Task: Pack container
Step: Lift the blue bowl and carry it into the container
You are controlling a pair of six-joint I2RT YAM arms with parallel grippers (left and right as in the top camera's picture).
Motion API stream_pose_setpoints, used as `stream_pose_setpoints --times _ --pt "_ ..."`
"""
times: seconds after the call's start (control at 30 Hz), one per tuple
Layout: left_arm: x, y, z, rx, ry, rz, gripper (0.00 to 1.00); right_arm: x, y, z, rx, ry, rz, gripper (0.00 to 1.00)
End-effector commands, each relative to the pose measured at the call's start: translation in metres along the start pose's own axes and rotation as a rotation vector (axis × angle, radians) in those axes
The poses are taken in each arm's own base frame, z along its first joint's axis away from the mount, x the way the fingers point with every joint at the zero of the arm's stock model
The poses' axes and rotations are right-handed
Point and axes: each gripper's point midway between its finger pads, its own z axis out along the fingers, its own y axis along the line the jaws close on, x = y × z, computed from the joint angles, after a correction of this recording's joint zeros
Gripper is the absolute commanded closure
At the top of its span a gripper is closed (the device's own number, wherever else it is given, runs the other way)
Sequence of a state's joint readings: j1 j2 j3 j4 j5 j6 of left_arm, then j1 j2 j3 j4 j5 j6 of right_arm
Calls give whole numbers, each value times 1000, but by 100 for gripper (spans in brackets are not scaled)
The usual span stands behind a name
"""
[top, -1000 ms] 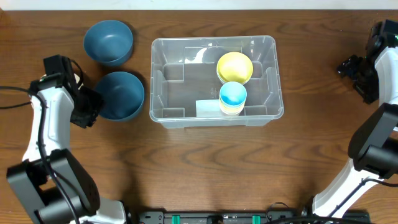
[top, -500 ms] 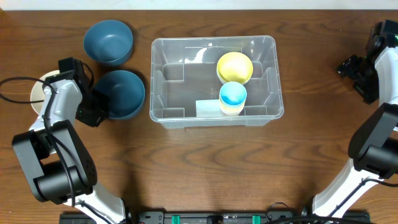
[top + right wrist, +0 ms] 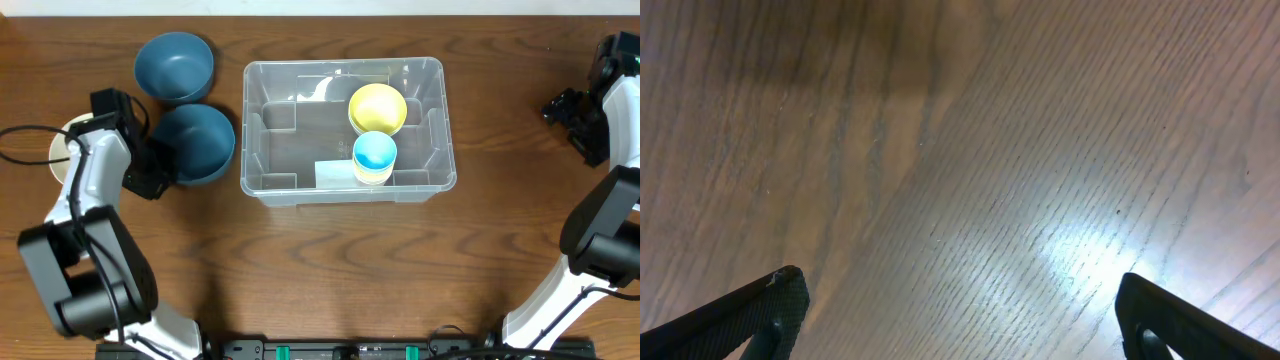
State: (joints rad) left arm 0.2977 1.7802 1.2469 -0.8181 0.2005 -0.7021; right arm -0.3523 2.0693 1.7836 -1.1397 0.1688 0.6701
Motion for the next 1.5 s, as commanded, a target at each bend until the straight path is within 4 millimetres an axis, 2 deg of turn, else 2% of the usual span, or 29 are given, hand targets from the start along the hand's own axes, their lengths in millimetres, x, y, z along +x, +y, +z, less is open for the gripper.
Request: stream_pose_setpoints --times 0.0,0.23,0.33,0.43,0.53,0.77,0.9,1.07,1.27,1.47 --pt "1 -14 -36 96 -57 26 94 -2 -1 -2 2 -9 15 1" --pt "5 -26 -112 251 -226 85 94 -2 -1 -2 2 -9 15 1" --pt "10 -28 -137 302 -278 100 94 -2 -1 -2 2 -9 15 1" --pt "21 -34 -154 344 -310 149 94 -2 -1 -2 2 -9 15 1" --pt "41 -50 -161 376 -317 252 94 -2 -1 -2 2 -9 15 1" --pt "103 -111 -157 470 -306 597 94 -2 -1 -2 2 -9 15 1" --pt "127 -133 -150 496 -308 700 94 -2 -1 -2 2 -9 16 1" --pt "139 -144 -126 450 -287 744 94 -2 -1 -2 2 -9 15 1" --pt "149 -154 -84 388 -218 777 94 -2 -1 -2 2 -9 15 1" --pt "158 -164 -57 368 -189 804 94 -2 -1 -2 2 -9 15 1"
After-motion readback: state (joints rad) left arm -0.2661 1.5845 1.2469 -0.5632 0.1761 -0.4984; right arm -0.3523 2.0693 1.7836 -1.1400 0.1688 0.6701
